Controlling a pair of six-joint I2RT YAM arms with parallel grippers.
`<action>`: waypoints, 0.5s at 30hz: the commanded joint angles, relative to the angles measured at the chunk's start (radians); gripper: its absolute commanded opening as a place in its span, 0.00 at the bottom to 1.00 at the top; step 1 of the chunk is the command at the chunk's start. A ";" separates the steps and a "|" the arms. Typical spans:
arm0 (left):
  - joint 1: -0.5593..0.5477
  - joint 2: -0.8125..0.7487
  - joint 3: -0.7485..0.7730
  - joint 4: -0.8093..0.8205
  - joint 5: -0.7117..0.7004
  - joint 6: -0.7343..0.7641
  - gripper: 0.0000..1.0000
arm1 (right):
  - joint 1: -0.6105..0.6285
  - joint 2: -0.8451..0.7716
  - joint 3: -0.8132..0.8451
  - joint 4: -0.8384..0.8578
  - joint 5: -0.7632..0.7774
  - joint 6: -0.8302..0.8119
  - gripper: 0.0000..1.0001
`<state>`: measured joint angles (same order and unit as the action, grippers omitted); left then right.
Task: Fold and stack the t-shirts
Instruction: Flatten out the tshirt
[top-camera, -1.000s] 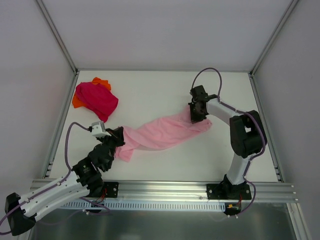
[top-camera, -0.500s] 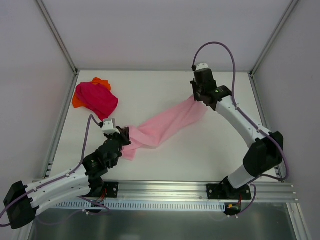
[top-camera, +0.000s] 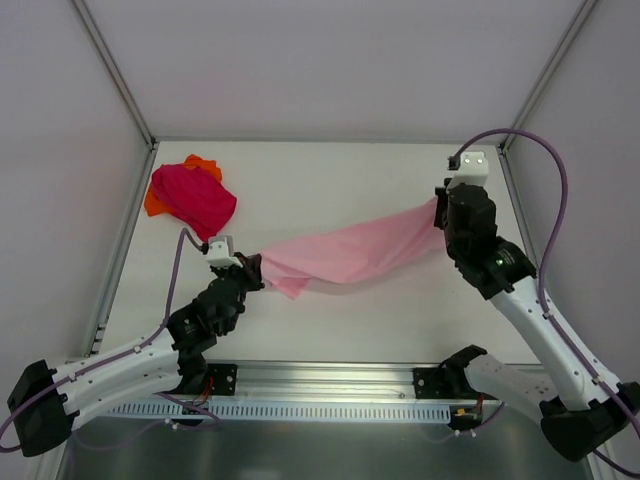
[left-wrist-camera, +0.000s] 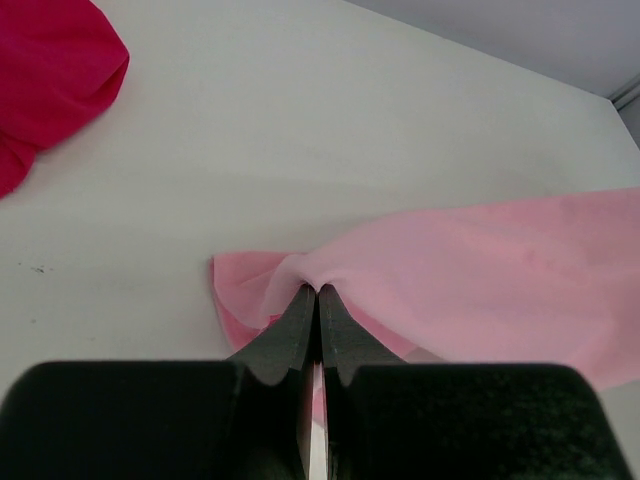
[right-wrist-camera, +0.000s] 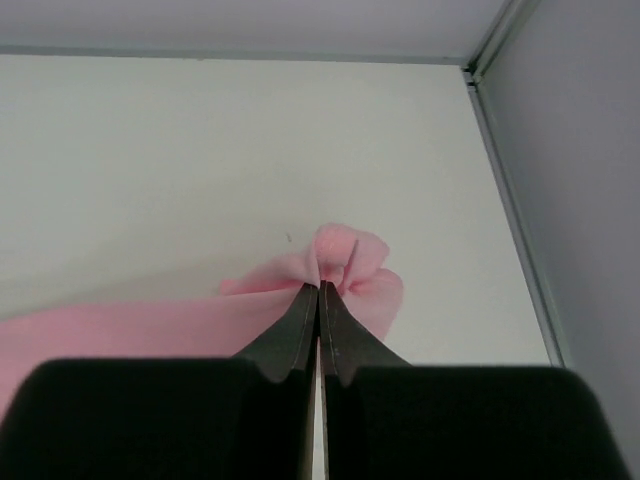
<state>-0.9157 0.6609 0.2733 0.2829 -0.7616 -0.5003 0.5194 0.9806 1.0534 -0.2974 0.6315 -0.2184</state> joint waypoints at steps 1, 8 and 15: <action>-0.002 0.011 0.030 0.058 0.016 -0.001 0.00 | 0.011 0.013 0.098 -0.263 -0.221 0.146 0.01; -0.002 0.025 0.027 0.075 0.007 0.020 0.00 | 0.159 -0.124 -0.168 -0.121 -0.556 0.192 0.91; -0.002 0.028 0.024 0.093 0.019 0.020 0.00 | 0.159 -0.028 -0.139 -0.151 -0.307 0.166 1.00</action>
<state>-0.9157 0.6853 0.2733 0.3141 -0.7410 -0.4965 0.6788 0.9031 0.8692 -0.5007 0.2268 -0.0582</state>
